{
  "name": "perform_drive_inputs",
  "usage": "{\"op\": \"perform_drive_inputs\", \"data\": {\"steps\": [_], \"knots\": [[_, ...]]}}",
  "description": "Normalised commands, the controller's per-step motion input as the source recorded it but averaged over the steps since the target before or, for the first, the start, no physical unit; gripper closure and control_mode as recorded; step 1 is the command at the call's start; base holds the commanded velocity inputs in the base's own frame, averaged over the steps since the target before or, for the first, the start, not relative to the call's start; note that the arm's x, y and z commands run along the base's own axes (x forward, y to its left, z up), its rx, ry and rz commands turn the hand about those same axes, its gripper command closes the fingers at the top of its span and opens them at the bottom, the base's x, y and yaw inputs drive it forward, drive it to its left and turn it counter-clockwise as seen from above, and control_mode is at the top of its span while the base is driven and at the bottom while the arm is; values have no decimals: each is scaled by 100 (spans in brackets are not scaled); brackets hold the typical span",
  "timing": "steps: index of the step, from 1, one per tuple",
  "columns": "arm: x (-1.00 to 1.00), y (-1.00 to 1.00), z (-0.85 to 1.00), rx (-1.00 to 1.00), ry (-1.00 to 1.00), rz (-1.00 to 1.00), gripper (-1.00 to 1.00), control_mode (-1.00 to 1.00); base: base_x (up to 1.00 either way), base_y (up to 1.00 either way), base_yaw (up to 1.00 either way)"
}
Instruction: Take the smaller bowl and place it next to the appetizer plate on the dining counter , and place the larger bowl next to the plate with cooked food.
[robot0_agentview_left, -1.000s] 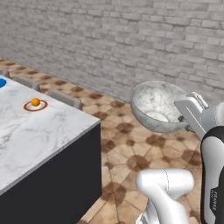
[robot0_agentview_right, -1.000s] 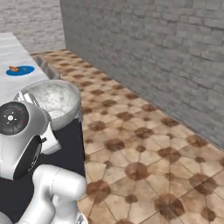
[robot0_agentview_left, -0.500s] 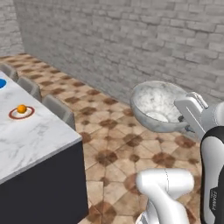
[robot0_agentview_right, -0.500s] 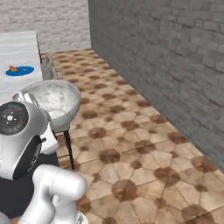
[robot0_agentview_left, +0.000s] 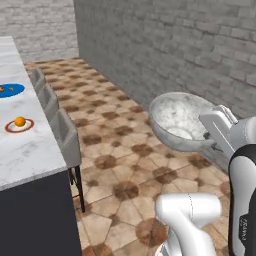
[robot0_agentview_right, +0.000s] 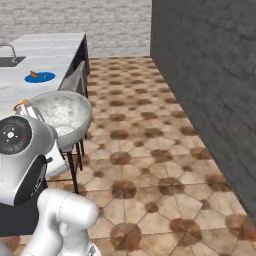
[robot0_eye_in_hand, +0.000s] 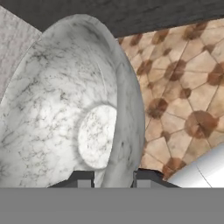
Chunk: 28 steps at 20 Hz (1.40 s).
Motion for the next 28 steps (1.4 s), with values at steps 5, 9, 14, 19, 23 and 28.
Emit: {"op": "perform_drive_inputs", "data": {"steps": [5, 9, 14, 19, 23, 28], "knots": [[0, 0, 0, 0, 0, 0, 100, 100, 68, -100, 49], [0, 0, 0, 0, 0, 0, 100, 100, 68, -100, 51], [0, 0, 0, 0, 0, 0, 100, 100, 75, -100, 50], [0, 0, 0, 0, 0, 0, 100, 100, 82, -100, 52], [0, 0, 0, 0, 0, 0, 100, 100, 81, -99, 54], [0, 0, 0, 0, 0, 0, 100, 100, 76, -86, 59]]}}
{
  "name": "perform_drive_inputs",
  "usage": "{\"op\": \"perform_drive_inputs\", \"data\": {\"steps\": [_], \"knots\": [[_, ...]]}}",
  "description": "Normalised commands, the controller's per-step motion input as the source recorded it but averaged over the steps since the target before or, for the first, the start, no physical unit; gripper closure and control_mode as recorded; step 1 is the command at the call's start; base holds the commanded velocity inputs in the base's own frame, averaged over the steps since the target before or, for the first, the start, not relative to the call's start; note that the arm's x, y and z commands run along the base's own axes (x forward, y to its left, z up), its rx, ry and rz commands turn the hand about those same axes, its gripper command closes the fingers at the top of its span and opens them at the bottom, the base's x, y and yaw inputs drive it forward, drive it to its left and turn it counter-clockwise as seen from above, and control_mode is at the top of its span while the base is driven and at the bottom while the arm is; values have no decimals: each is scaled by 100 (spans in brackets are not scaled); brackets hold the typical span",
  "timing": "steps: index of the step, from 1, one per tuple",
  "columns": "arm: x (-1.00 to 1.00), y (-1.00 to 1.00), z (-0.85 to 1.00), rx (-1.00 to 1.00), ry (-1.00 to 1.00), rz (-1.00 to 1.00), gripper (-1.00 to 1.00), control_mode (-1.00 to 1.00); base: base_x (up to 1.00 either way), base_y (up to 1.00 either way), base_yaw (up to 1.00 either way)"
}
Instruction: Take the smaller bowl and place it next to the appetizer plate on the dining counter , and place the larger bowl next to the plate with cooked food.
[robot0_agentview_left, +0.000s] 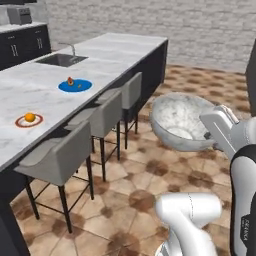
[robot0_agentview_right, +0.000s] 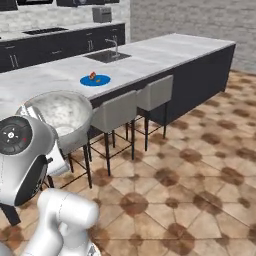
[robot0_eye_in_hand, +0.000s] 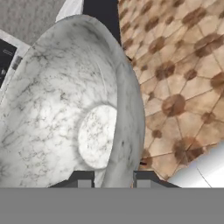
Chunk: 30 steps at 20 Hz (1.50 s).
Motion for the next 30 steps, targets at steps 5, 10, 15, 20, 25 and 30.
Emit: {"op": "perform_drive_inputs", "data": {"steps": [5, 10, 15, 20, 25, 30], "knots": [[0, 0, 0, 0, 0, 0, 100, 100, 77, -78, 62], [0, 0, 0, 0, 0, 0, 100, 100, 82, -96, 54], [0, 0, 0, 0, 0, 0, 100, 100, 83, -100, 51], [0, 0, 0, 0, 0, 0, 100, 100, 83, -100, 52], [0, 0, 0, 0, 0, 0, 100, 100, 73, -100, 50], [0, 0, 0, 0, 0, 0, 100, 100, 82, -96, 27]]}}
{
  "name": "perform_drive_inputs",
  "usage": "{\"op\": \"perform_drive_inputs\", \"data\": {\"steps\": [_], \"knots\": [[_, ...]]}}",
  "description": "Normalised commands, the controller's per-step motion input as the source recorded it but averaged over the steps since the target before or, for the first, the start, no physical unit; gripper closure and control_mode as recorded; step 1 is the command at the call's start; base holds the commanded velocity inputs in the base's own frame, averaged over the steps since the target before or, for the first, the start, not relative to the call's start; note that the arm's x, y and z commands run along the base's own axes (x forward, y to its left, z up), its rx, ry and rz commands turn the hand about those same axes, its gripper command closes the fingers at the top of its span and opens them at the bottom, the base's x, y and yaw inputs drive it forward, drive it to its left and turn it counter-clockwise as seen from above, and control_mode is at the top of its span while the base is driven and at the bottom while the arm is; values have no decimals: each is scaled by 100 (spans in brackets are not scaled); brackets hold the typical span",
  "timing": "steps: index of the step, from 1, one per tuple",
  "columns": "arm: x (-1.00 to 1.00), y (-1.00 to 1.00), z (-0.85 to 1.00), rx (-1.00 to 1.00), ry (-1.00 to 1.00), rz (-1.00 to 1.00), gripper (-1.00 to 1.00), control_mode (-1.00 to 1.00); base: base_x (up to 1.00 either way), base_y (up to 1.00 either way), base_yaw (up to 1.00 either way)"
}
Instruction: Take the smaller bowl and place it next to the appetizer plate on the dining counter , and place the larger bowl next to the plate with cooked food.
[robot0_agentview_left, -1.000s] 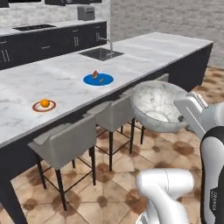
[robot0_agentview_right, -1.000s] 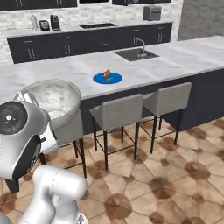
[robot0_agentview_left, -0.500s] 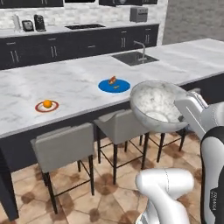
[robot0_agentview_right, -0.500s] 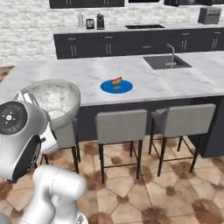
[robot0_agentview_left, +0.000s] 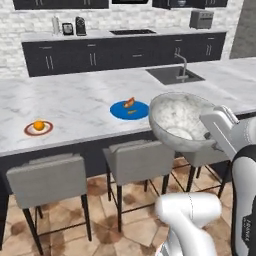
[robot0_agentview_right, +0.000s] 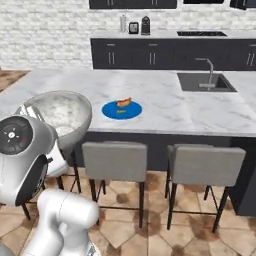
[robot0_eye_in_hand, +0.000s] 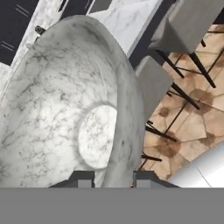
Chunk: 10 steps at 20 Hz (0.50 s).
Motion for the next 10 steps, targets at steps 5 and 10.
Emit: {"op": "perform_drive_inputs", "data": {"steps": [5, 10], "knots": [[0, 0, 0, 0, 0, 0, 100, 100, 100, -71, 7], [0, 0, 0, 0, 0, 0, 100, 100, 100, -11, 13]]}}
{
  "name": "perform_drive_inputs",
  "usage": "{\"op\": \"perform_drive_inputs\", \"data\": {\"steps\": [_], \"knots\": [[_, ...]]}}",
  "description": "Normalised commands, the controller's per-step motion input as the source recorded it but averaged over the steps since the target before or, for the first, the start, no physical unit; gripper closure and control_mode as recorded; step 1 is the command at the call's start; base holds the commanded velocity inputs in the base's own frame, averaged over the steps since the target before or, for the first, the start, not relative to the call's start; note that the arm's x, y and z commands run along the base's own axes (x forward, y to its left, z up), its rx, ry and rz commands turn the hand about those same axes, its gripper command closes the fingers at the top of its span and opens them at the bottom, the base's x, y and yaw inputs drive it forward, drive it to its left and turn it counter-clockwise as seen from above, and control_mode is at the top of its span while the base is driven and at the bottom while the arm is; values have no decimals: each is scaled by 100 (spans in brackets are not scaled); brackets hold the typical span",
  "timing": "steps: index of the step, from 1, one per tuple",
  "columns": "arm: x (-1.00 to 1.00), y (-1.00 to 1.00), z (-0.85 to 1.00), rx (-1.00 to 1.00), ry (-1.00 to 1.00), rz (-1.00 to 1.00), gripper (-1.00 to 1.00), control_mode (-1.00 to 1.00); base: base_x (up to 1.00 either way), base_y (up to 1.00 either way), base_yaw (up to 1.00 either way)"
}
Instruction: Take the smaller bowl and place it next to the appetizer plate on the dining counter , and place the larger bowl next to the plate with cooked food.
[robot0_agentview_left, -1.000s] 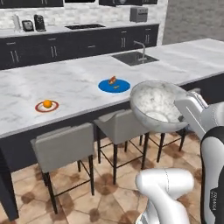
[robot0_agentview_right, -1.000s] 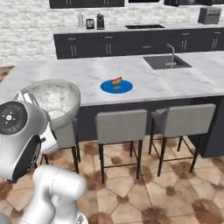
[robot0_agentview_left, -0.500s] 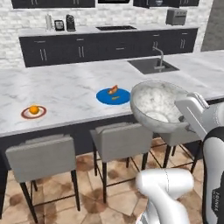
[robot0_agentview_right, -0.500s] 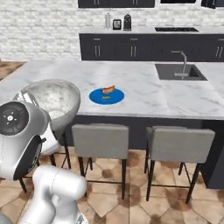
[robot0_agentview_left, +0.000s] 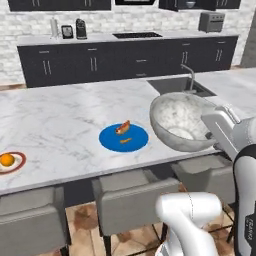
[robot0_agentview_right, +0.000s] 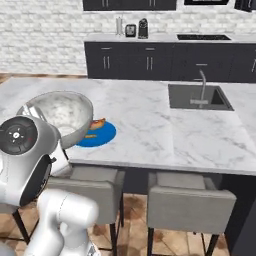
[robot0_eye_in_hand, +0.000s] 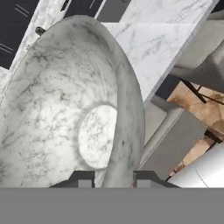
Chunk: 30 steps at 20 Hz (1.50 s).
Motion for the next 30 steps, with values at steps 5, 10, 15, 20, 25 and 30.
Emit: {"op": "perform_drive_inputs", "data": {"steps": [5, 10, 15, 20, 25, 30], "knots": [[0, 0, 0, 0, 0, 0, 100, 100, 95, 1, 28], [0, 0, 0, 0, 0, 0, 100, 100, 1, 18, 20], [0, 0, 0, 0, 0, 0, 100, 100, -65, 94, -13], [0, 0, 0, 0, 0, 0, 100, 100, -46, 98, -2], [0, 0, 0, 0, 0, 0, 100, 100, 92, 53, 0], [0, 0, 0, 0, 0, 0, 100, 100, 100, -47, 12]]}}
